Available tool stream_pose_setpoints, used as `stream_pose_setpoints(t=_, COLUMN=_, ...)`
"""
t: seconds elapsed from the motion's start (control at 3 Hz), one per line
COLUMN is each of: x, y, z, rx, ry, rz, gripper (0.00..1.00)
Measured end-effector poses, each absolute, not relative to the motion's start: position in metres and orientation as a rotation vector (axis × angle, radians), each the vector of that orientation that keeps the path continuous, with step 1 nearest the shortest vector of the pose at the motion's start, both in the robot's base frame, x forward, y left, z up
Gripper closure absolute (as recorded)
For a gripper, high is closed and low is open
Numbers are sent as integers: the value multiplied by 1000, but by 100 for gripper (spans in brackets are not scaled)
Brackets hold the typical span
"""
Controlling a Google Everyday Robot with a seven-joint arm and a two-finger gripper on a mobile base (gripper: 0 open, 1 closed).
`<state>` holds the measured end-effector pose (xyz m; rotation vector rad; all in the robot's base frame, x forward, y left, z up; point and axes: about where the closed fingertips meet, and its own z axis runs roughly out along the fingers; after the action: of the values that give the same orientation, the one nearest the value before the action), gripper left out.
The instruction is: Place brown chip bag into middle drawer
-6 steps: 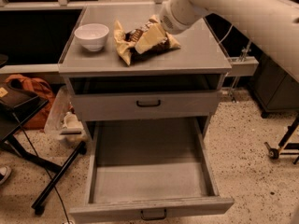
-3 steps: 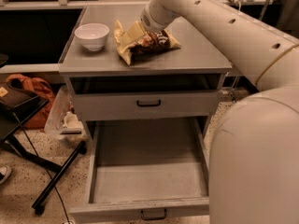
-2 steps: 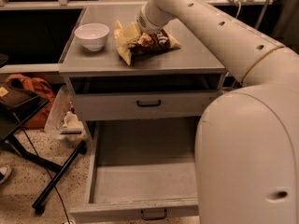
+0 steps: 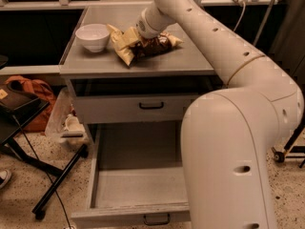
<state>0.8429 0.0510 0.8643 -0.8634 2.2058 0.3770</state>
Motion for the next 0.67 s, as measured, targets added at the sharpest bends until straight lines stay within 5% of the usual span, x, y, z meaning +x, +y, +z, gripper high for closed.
stream_pose_setpoints(t=0.67, x=843, y=49, z=862, rx=-849, ry=2217, rz=407, gripper=66)
